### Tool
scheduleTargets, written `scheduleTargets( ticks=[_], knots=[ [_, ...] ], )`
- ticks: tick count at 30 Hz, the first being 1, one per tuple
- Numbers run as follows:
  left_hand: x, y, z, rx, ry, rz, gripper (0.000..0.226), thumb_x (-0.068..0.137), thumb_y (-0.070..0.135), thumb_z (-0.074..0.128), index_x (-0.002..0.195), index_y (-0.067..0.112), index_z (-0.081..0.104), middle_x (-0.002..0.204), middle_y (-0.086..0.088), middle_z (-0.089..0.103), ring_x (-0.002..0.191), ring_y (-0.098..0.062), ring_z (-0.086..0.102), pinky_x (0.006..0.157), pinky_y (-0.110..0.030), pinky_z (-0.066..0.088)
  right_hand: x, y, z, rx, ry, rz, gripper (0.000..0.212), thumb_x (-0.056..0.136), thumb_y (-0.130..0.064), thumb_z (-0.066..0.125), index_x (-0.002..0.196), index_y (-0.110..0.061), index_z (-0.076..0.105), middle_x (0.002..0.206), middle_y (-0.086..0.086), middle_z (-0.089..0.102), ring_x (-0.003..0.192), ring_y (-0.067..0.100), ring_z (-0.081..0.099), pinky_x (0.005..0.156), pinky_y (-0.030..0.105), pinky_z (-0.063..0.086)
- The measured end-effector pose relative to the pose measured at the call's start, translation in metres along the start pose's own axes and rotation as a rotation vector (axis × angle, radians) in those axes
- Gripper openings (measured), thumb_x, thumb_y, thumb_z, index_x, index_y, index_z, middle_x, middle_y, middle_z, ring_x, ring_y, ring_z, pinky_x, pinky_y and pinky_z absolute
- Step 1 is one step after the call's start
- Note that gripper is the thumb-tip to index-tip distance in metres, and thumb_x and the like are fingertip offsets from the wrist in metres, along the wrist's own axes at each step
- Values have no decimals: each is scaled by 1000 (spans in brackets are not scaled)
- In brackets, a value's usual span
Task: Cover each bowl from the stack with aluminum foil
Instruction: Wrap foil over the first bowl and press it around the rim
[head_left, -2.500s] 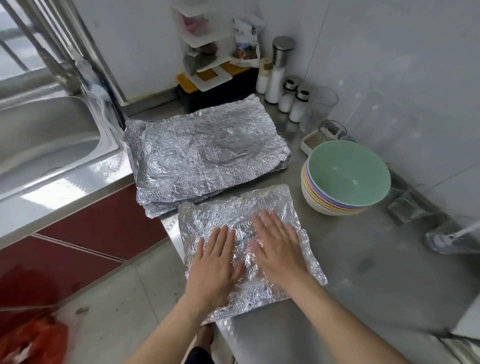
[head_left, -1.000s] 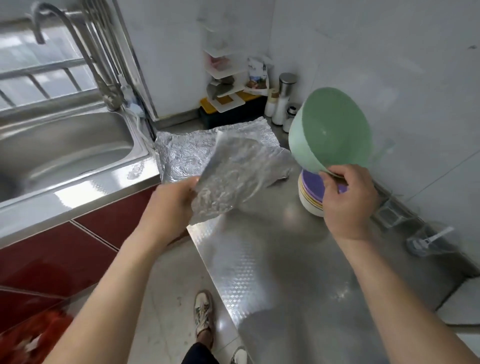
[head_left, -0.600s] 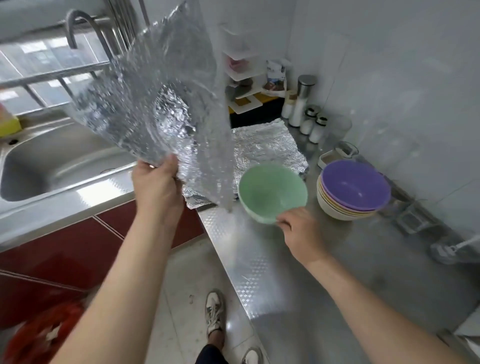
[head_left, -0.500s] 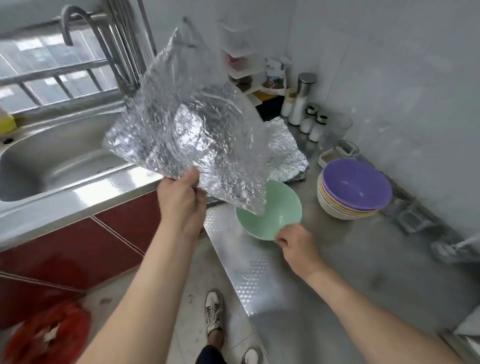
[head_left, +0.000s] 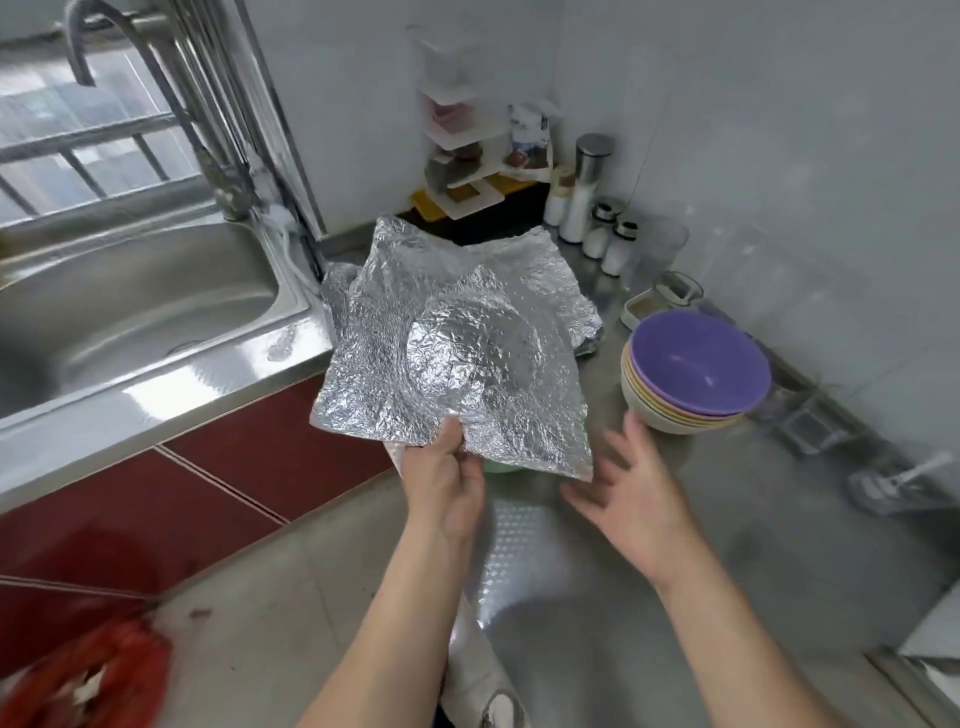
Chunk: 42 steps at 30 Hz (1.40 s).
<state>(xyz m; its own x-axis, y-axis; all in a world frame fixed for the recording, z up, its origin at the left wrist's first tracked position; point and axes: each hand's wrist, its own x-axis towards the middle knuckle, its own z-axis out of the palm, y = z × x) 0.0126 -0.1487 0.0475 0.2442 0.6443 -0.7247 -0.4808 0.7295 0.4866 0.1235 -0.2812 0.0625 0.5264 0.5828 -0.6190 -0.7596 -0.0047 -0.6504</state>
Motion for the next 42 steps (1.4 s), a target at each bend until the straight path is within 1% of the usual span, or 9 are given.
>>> scheduleTargets(
  ticks=[3, 7, 11, 14, 20, 25, 33, 38, 42],
  knots=[
    [2, -10, 1, 62, -9, 3, 29, 94, -3, 57, 119, 5, 47, 71, -2, 49, 58, -4, 44, 41, -12, 40, 0, 5, 7, -36, -50, 86, 18, 84, -16, 67, 101, -15, 65, 93, 7, 72, 71, 21, 65, 67, 29, 47],
    [5, -11, -4, 120, -47, -5, 12, 96, 1, 57, 94, 7, 47, 69, -2, 46, 50, -3, 46, 45, -16, 41, 5, 6, 6, -138, 27, -1, 23, 80, 7, 67, 93, -12, 64, 79, 4, 72, 64, 12, 61, 46, 15, 41],
    [12, 6, -12, 127, -118, -4, 10, 99, 9, 54, 102, -1, 53, 83, -7, 59, 75, -14, 60, 79, -33, 57, 10, 1, -1, -263, 87, -120, 31, 80, 6, 69, 103, -15, 64, 89, 1, 72, 74, 11, 61, 43, 13, 36],
    [23, 17, -20, 162, -114, -19, 13, 97, 11, 58, 94, -1, 55, 75, -4, 49, 71, -14, 50, 100, -41, 47, 14, -2, -4, -311, 102, -172, 33, 78, 4, 72, 106, -11, 62, 98, 7, 72, 81, 17, 63, 39, 13, 34],
    [23, 29, -23, 115, -175, -57, 18, 99, 4, 50, 115, -7, 52, 104, -19, 64, 91, -27, 67, 81, -45, 59, 21, -5, -12, -155, 49, -104, 33, 81, 15, 62, 110, -1, 60, 98, 14, 70, 80, 17, 71, 57, 17, 55],
    [31, 35, -39, 285, -162, -9, 12, 101, 6, 49, 106, -2, 56, 75, -8, 72, 69, -22, 72, 74, -42, 60, 22, -9, -31, -89, 54, -21, 26, 86, 21, 49, 98, 0, 60, 73, 11, 72, 62, 13, 70, 57, 17, 56],
    [50, 42, -63, 473, -100, 30, 14, 101, 8, 51, 87, 5, 54, 73, -7, 60, 58, -13, 64, 55, -26, 58, 23, -3, -52, -32, 164, -2, 34, 86, 22, 47, 112, 2, 57, 76, 13, 70, 58, 12, 69, 53, 16, 54],
    [44, 39, -52, 382, -220, 26, 19, 103, 9, 45, 104, 1, 62, 91, -11, 71, 75, -19, 72, 73, -32, 61, 19, -4, -59, 153, 212, 87, 21, 87, 14, 50, 90, -4, 61, 60, 7, 69, 49, 10, 65, 48, 14, 53],
    [48, 30, -49, 256, -240, -27, 33, 104, 16, 44, 126, -4, 56, 120, -20, 66, 109, -29, 66, 92, -40, 54, 16, 5, -57, 392, 135, 74, 39, 47, -11, 93, 77, -6, 69, 74, 6, 69, 65, 15, 66, 52, 21, 56]
  ],
)
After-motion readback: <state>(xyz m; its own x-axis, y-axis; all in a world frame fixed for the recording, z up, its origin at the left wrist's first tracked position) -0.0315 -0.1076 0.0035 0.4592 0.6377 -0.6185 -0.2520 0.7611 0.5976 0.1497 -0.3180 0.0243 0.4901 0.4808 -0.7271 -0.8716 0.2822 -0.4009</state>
